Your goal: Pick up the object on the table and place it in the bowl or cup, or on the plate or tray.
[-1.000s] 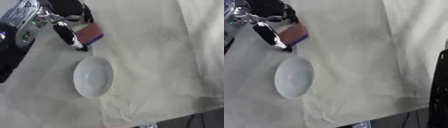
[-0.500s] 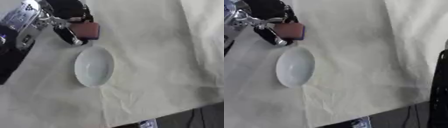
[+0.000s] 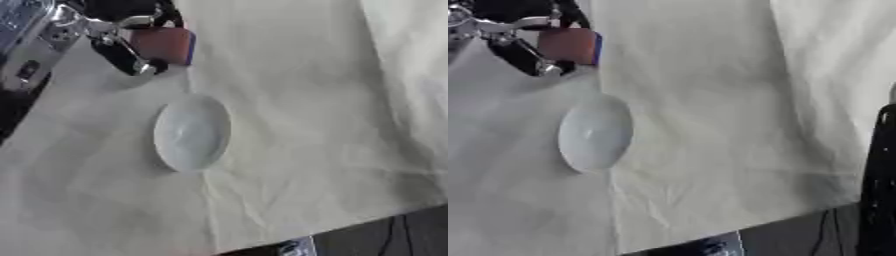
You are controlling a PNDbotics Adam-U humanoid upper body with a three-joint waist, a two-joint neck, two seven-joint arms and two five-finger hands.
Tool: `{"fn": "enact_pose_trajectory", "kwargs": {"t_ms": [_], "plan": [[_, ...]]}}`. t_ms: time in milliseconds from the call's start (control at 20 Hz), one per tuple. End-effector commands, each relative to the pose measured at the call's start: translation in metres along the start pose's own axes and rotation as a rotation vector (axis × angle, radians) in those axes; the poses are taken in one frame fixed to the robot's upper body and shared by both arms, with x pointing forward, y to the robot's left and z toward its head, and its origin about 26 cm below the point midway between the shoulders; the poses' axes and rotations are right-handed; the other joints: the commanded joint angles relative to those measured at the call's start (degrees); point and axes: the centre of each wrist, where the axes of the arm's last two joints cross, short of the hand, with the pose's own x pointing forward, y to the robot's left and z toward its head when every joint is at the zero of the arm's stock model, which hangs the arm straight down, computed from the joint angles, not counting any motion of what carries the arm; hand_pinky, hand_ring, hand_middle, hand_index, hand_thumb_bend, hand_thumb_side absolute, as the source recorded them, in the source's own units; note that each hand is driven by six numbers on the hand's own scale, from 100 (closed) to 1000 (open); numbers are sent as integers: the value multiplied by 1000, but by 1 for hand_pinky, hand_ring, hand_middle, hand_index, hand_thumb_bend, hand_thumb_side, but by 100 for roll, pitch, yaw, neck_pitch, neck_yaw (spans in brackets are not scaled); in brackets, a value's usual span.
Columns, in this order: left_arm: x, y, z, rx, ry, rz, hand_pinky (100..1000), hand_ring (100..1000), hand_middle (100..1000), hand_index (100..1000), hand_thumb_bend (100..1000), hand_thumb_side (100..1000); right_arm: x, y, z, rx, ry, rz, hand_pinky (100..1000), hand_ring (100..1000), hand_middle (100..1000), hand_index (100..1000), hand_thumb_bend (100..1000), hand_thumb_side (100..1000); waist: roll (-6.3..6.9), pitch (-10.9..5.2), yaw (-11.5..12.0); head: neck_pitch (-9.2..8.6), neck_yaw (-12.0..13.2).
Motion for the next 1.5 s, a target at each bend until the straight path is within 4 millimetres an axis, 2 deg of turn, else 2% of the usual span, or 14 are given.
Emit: {"fn": "enact_pose_trajectory", "kwargs": {"t_ms": [50, 250, 450, 800, 1500], "plan": [[-8, 28, 21, 46, 18, -33, 133, 338, 392, 456, 100, 148, 5, -3, 0, 0, -6, 21, 676, 742, 942, 985, 100, 607, -49, -187, 60, -22, 18], [6, 49, 38, 90, -11, -63, 152, 351, 406, 472, 100, 156, 5, -4, 3, -6, 7, 26, 676, 742, 942, 985, 100, 607, -49, -249, 121, -22, 3], [23, 56, 47, 99, -51, -72, 157, 356, 411, 478, 100, 174, 5, -4, 3, -8, 12, 31, 676, 742, 942, 985, 100, 607, -49, -265, 137, -22, 0], [29, 45, 48, 105, -113, -70, 150, 352, 407, 475, 100, 195, 5, -5, 2, -10, 10, 38, 675, 742, 942, 985, 100, 606, -49, -250, 131, -22, 7], [49, 33, 29, 120, -268, -63, 137, 346, 399, 470, 100, 229, 4, -4, 0, -8, 4, 38, 675, 741, 942, 985, 100, 606, -49, -220, 102, -22, 37]]}}
